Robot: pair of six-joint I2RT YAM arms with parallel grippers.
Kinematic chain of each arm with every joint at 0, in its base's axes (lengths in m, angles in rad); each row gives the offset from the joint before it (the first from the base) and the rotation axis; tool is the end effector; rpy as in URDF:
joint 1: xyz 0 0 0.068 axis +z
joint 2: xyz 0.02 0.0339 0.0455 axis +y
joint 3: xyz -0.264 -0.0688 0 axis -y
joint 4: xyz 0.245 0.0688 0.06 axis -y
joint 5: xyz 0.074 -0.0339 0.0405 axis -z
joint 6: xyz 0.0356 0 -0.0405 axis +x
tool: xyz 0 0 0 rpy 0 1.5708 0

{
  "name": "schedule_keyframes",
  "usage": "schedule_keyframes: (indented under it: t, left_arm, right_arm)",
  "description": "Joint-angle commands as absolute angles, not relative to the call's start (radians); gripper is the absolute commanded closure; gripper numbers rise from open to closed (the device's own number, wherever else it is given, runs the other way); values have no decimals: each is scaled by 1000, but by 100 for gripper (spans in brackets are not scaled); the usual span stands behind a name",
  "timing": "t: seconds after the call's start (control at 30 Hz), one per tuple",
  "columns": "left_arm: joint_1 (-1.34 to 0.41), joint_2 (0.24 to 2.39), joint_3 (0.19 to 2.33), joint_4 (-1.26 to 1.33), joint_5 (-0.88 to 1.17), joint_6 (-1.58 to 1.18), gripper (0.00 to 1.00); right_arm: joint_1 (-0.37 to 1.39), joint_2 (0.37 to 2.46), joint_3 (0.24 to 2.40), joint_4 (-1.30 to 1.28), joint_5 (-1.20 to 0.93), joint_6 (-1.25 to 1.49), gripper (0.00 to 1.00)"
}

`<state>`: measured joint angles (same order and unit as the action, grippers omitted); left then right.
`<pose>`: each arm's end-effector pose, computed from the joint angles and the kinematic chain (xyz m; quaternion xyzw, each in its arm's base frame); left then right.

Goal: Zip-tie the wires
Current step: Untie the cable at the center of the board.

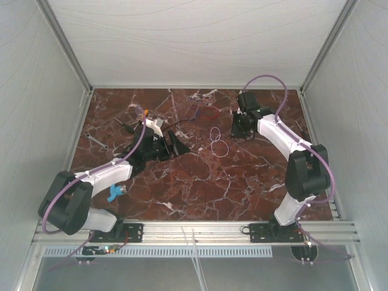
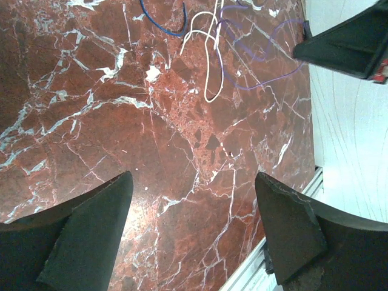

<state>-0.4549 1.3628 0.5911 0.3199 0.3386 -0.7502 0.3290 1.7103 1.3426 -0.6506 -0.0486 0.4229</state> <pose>0.2461 -0.1335 0.1970 -0.0344 0.8395 -0.4142 0.3501 0.3443 0.1194 0.2496 0.0385 0.9611 0.1219 0.2450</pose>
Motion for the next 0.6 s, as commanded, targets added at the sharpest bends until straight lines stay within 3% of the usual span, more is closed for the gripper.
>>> schedule_keyframes:
  t: [0.0,0.3,0.43,0.57]
  left_arm:
    - [-465,1381,640,381,351,-771,19]
    - [-472,1359,724,324,333,-742,19]
    - [-472,1319,771,293,314,-720,19]
    - [-471,1285,808,275,312,-704,19]
  right_arm:
    - [335,1593,1446,-692,8,409,100]
    - [381,1420,1810,-714,-105,389,100]
    - [426,1295,1742,-492,-86,375,100]
    - [427,1338,1761,-538,-52,347,100]
